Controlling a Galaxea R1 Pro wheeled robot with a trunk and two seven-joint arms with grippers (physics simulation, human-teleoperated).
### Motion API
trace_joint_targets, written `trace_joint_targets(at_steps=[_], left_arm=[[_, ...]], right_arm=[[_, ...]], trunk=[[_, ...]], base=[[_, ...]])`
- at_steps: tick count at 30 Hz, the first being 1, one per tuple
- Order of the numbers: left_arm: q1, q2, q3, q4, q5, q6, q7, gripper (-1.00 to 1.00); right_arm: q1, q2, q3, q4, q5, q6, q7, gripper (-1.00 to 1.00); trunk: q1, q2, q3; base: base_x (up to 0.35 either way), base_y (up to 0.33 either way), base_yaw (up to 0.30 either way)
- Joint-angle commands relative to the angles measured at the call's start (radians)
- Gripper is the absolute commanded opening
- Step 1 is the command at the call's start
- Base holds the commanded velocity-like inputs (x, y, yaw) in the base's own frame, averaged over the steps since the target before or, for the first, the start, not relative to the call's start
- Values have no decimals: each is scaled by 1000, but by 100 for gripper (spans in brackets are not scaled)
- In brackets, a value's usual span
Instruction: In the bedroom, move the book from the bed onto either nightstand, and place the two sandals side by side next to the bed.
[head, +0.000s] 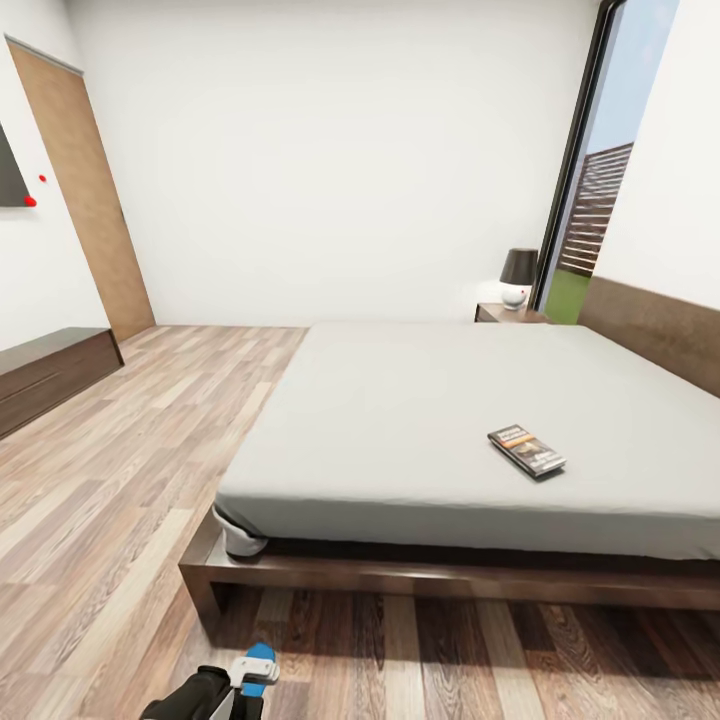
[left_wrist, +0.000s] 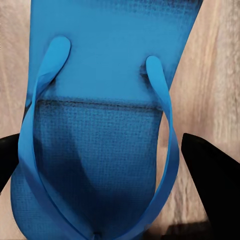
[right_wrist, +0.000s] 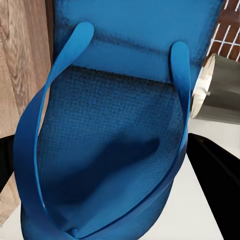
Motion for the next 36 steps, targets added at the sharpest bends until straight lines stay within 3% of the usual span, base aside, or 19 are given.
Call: trace_joint_targets(at_steps=[1, 13, 36], left_arm=[[0, -1, 8, -3, -11, 2, -6, -100], [-2, -1, 5, -6, -11, -45, -6, -100], [-11, 3, 3, -8, -11, -43, -28, -100]], right_arm=[[0, -1, 7, -2, -7, 9, -4, -100], [0, -1, 7, 0, -7, 10, -4, -100], [0, 1, 10, 30, -4, 9, -4, -100]], trunk=[[4, -8, -4], [50, -92, -42], [138, -253, -114]], base=[[0, 0, 0], [0, 0, 0], [0, 0, 0]])
